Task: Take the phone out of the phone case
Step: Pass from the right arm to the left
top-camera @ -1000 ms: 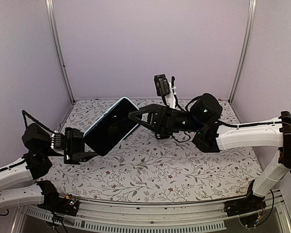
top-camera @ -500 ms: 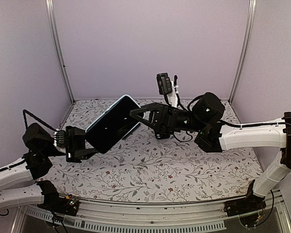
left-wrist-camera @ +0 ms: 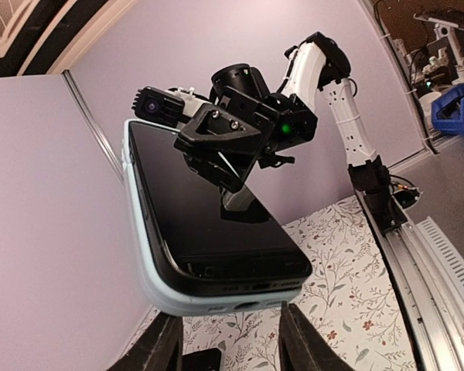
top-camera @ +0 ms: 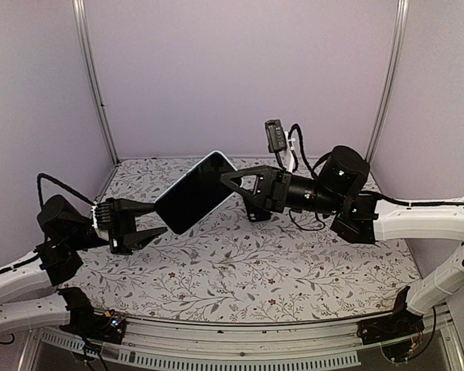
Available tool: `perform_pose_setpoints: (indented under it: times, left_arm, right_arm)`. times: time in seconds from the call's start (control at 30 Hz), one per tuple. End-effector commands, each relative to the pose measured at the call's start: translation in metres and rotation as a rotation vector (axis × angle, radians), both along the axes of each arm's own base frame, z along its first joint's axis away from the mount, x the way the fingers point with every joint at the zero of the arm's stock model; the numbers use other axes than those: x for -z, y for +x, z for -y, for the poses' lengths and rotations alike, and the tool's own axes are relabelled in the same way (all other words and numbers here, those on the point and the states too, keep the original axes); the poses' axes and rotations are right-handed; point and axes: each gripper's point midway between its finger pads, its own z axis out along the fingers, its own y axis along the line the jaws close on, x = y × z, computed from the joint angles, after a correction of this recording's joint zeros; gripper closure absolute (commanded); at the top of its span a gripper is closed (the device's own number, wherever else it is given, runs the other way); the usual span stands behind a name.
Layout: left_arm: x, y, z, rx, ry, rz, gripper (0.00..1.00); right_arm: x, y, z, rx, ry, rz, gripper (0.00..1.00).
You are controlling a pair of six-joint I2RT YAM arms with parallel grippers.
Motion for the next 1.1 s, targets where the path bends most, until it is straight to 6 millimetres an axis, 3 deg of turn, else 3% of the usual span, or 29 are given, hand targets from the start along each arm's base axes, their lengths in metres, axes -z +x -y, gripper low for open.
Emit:
perform_pose_setpoints:
  times: [0.0, 0.13, 0.33, 0.53, 1.07]
  left_arm:
    - [-0.017, 0.005, -0.005, -0.048, -0.017, 0.049, 0.55]
    - [-0.015, -0.014, -0.001, 0.066, -0.001, 0.057, 0.55]
    - [-0.017, -0.036, 0.003, 0.232, -0.004, 0.001, 0.55]
    - [-0.015, -0.037, 0.007, 0.282, -0.002, -0.058, 0.55]
    - [-0.01, -0.043, 0.011, 0.34, 0.019, -0.094, 0.54]
  right_arm:
    - [-0.026, 0.012, 0.028, 0.12, 0.017, 0.108, 1.0]
    - [-0.037, 0.008, 0.039, 0.15, 0.023, 0.235, 1.0]
    - [-0.039, -0.013, 0.037, 0.09, 0.022, 0.489, 1.0]
    - [-0.037, -0.033, 0.036, 0.018, 0.053, 0.684, 1.0]
    - [-0.032, -0.044, 0.029, -0.06, 0.069, 0.732, 1.0]
